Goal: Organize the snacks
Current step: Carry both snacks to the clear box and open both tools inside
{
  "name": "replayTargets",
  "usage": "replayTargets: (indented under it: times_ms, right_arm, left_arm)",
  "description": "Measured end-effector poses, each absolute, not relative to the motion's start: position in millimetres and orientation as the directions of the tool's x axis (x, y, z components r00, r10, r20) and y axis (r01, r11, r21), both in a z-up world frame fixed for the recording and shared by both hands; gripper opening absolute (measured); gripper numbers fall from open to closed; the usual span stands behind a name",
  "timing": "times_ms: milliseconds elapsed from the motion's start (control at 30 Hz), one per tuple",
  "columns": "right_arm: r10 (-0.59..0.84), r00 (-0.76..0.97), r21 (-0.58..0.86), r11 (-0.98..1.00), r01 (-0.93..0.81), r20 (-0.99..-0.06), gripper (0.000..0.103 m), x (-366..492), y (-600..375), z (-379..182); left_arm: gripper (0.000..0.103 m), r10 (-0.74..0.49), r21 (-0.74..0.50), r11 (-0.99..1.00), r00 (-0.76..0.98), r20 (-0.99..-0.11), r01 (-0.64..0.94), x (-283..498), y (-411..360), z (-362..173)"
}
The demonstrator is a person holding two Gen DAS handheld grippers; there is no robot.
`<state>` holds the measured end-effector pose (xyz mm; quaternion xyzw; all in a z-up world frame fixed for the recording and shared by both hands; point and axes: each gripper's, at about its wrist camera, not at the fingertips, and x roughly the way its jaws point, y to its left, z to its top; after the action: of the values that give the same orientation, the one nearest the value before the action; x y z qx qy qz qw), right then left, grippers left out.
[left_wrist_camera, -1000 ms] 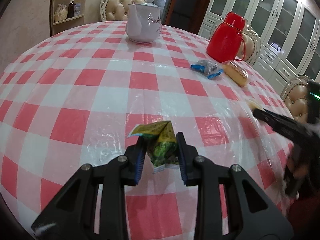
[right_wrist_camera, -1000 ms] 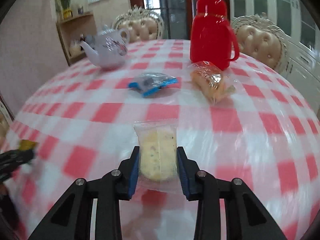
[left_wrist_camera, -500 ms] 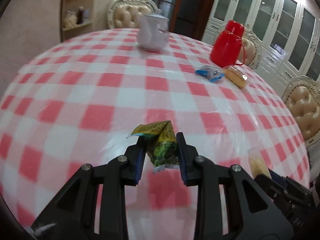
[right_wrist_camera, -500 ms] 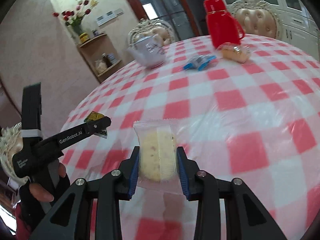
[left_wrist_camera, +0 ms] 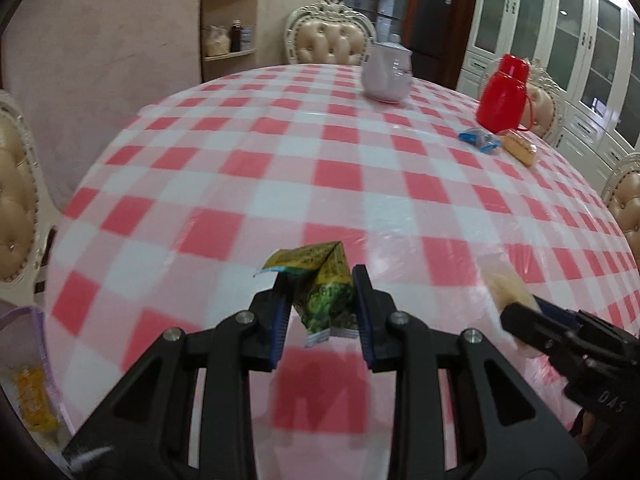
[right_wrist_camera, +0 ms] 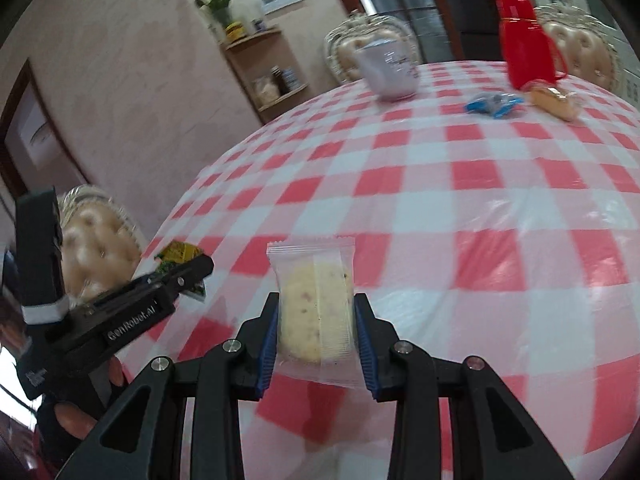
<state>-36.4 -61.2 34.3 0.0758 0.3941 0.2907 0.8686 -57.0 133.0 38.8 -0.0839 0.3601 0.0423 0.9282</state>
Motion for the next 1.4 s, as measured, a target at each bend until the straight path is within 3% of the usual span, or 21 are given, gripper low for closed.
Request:
replayTargets:
  times_ms: [667, 1400]
  right_arm:
    - [0.703, 0.278, 0.352, 0.609, -0.711, -0.655, 0.036, -99.3, 82.3, 27.1]
    - [0.729, 0.053, 0.294, 0.340, -0.893, -0.682, 0.036, -175.5, 182.2, 21.3]
  left_arm:
    - [0.033, 0.249, -0.081, 0.911, 0.695, -0.674, -0.405, -161.4, 257.9, 37.8]
    - [0.033, 0.435, -0.036, 0.756, 0.542, -0.719, -0.654, -254.1, 363.8, 4.7]
